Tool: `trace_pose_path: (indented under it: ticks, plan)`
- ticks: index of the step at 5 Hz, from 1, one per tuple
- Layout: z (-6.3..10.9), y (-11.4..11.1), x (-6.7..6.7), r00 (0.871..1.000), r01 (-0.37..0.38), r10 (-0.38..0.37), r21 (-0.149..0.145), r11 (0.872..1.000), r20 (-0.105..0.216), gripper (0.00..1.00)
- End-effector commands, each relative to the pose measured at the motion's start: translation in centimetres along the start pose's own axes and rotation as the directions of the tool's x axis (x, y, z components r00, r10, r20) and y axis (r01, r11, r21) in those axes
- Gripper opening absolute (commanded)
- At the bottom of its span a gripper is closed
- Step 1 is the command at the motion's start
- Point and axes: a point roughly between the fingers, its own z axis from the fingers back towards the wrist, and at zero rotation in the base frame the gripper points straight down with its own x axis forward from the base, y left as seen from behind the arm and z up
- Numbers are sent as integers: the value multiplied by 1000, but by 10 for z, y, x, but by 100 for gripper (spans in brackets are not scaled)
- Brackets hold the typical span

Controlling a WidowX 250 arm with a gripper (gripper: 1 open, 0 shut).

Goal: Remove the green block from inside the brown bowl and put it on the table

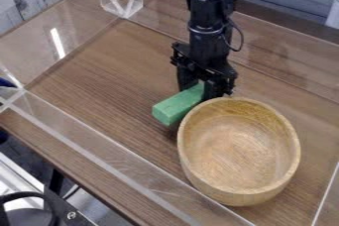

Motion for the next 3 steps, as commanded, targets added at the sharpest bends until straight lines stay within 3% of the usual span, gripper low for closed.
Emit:
trace_pose_path:
  ticks: [1,2,3]
  plan:
    - [21,2,7,998,1,-2,15,1000,66,0]
    - [24,3,6,998,-1,1,13,1000,70,0]
    - [32,5,4,996,-13,12,10,1000,83,100]
